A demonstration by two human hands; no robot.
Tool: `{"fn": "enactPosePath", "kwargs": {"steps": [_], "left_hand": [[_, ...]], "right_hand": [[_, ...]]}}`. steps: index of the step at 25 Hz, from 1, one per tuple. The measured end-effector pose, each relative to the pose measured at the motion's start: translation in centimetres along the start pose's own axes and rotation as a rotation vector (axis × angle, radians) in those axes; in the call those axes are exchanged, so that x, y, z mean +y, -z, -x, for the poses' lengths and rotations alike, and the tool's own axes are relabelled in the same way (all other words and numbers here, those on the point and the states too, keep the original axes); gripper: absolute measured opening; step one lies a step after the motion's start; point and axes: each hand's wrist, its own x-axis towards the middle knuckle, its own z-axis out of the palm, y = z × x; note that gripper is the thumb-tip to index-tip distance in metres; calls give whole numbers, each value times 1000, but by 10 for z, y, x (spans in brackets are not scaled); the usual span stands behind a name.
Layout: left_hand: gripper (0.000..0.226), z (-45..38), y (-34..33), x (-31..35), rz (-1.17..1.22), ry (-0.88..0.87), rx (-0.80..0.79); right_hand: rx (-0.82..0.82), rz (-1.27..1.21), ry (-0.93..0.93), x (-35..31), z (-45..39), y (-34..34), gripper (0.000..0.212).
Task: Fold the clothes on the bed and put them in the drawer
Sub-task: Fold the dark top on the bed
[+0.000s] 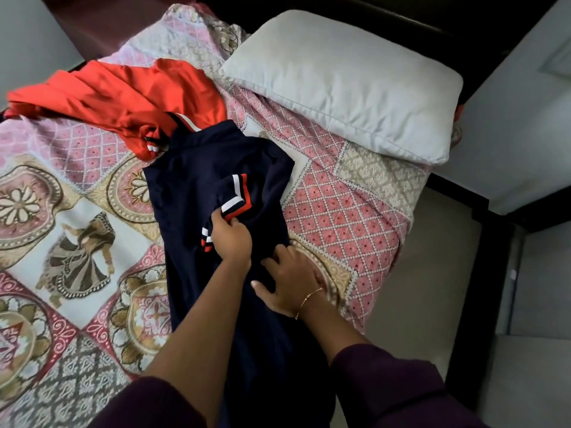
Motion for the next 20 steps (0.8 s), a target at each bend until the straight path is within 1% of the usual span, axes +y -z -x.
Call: {"fn": "enactPosePath", "kwargs": {"steps": [1, 3, 4, 6, 8, 10, 11, 12, 13, 15, 16, 17, 18, 19, 20], "left_hand": [[33, 1, 3, -4, -24, 64, -10], [44, 11, 8, -20, -71, 138, -22], [50, 20, 11, -28, -118, 136, -37], [53, 45, 22, -46, -230, 79, -93], [44, 68, 33, -70, -359, 23, -208], [26, 91, 43, -94, -434, -10, -340], [26, 104, 48, -101, -461, -46, -385], [31, 114, 53, -107, -457, -68, -407], [33, 122, 58, -111, -393, -56, -404], [28, 133, 67, -113, -132, 79, -346], [23, 142, 72, -113, -5, 154, -315], [18, 150, 76, -115, 56, 180, -294], [21, 159, 80, -119, 11, 141, -290], [29, 165, 80, -125, -140, 33, -295], [35, 171, 81, -129, -327, -87, -316]], "right_hand": [[13, 2, -1, -3, 4, -4, 38], [53, -15, -85, -6, 14, -10, 34], [63, -3, -154, -7, 19, -11, 30], [45, 61, -292, -8, 37, -14, 26], [40, 65, -438, -11, 60, -14, 24], [48, 17, -581, -23, 86, -10, 22], [51, 13, -640, -28, 98, -11, 24], [44, -1, -683, -36, 110, -11, 28], [85, -2, -714, -43, 122, -11, 32], [99, -162, -829, -52, 137, -7, 36], [64, -239, -895, -52, 145, -5, 35], [36, -303, -931, -49, 155, -3, 33], [28, -379, -930, -47, 165, -1, 30], [18, -460, -905, -46, 175, 3, 28], [24, -530, -859, -47, 180, 7, 29]]}}
